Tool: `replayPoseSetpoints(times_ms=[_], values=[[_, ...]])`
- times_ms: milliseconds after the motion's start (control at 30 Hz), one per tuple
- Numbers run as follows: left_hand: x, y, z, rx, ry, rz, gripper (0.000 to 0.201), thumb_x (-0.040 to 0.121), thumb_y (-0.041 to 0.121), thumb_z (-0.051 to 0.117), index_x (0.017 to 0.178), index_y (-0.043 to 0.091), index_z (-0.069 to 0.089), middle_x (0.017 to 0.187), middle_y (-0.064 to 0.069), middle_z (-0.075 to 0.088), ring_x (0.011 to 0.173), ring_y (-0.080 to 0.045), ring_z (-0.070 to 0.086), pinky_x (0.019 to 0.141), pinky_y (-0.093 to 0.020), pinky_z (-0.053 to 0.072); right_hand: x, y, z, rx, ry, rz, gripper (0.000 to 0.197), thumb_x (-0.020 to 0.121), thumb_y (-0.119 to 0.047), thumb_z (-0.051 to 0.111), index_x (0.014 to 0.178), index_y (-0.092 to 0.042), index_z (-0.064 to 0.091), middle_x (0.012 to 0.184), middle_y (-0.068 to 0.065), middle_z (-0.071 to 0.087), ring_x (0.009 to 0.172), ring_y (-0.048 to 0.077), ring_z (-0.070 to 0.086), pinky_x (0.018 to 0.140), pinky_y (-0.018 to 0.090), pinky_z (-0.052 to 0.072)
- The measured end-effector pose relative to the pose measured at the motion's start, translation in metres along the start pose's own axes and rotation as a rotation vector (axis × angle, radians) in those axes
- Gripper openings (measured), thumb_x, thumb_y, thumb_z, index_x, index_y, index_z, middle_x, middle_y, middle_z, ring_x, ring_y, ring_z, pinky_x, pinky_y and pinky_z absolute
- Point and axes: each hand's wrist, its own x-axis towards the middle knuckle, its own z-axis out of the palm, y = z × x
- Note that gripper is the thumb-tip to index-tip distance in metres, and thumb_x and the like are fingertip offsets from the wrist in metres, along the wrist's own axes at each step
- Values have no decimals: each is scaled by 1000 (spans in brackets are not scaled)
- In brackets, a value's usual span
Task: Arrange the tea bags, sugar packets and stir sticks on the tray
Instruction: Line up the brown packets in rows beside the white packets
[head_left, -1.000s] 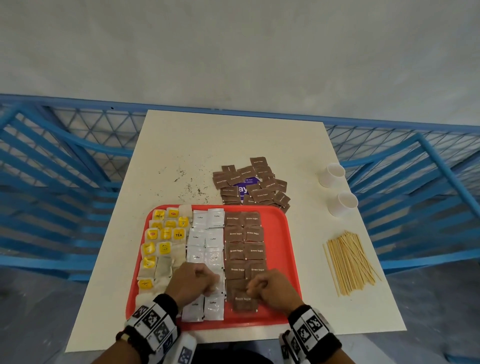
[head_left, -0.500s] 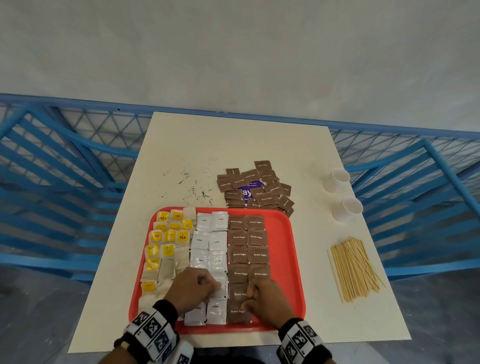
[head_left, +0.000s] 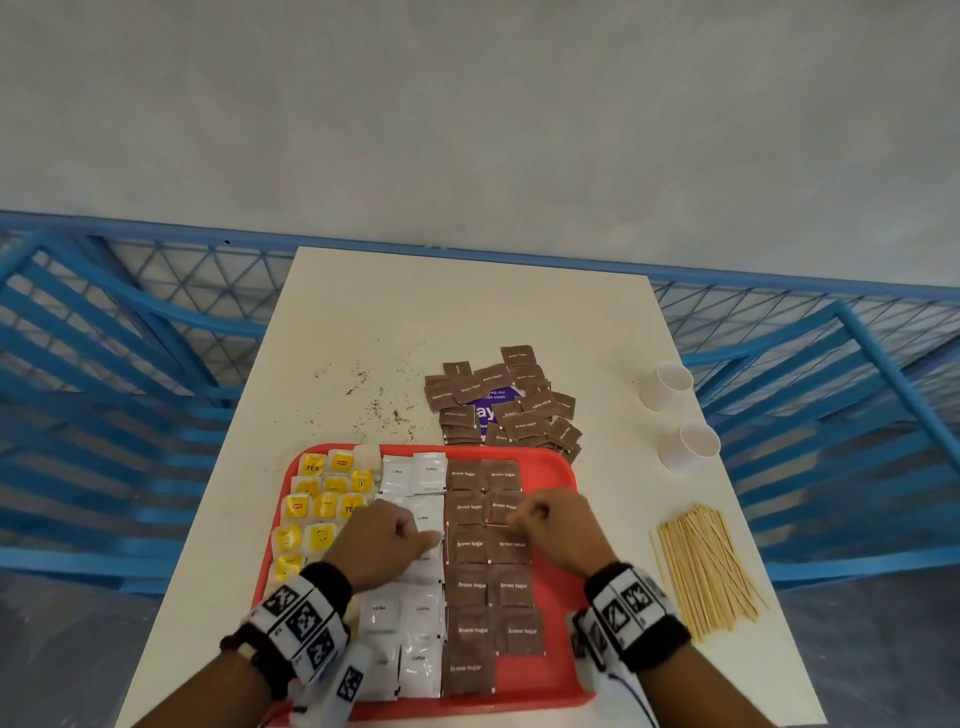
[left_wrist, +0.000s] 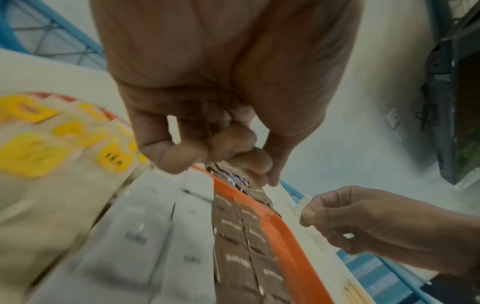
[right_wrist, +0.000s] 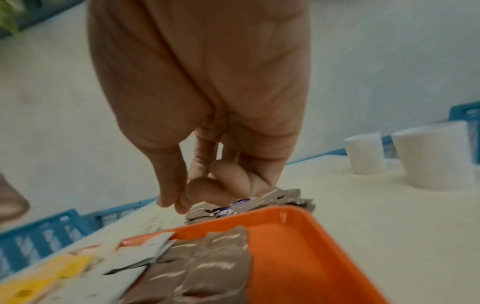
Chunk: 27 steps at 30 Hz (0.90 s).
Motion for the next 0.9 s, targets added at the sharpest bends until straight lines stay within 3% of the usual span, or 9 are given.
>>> replayPoseSetpoints(times_ms=[67,133,300,400,533,700,800,900], values=[[20,13,-8,58,65,28,42,89,38,71,58,16,52,56,6,58,48,-1,49,49,-9,35,26,2,-16,-152,18,19,41,91,-12,53,54,-27,50,69,-9,64,59,0,54,60,17,40],[43,25,-14,104,116,40,43,89,40,70,59,16,51,56,7,55,52,-6,49,52,-15,35,54,3,-25,-255,31,32,40,92,-15,53,56,-25,42,73,0,60,66,16,54,64,24,39],[102,45,-21,196,159,2,37,89,43,68,63,19,56,70,3,66,69,-17,63,70,-31,55,105,-6,-22,-386,33,-10,19,89,-12,49,73,-20,55,83,4,61,79,26,60,67,33,50],[129,45,-26,178,182,-44,33,90,38,69,65,19,62,74,3,68,73,-18,65,68,-30,54,128,-21,-6,-481,-16,-155,13,90,-12,53,92,-15,65,97,6,66,91,26,64,77,38,56],[154,33,-36,134,225,-96,30,90,33,68,63,23,60,77,3,68,77,-19,64,64,-27,48,162,-39,19,-552,-126,-258,30,92,-14,58,122,-20,60,126,3,57,116,29,52,93,43,51],[179,24,-44,49,262,-160,8,88,33,67,90,27,63,93,3,68,87,-22,66,81,-34,54,186,-45,33,-607,-287,-253,43,90,-25,58,133,-30,53,139,-3,49,126,34,44,96,52,50],[202,29,-44,134,280,-132,22,90,30,65,109,21,62,104,1,60,98,-23,58,85,-34,48,190,-49,34,-690,-306,-264,47,91,-27,57,138,-27,48,141,2,48,126,36,45,93,52,51],[226,31,-38,279,256,-131,27,91,31,61,116,19,58,120,-5,57,111,-27,55,96,-41,46,189,-54,32,-762,-309,-290,45,94,-21,55,138,-15,46,141,10,47,127,39,44,96,52,49]])
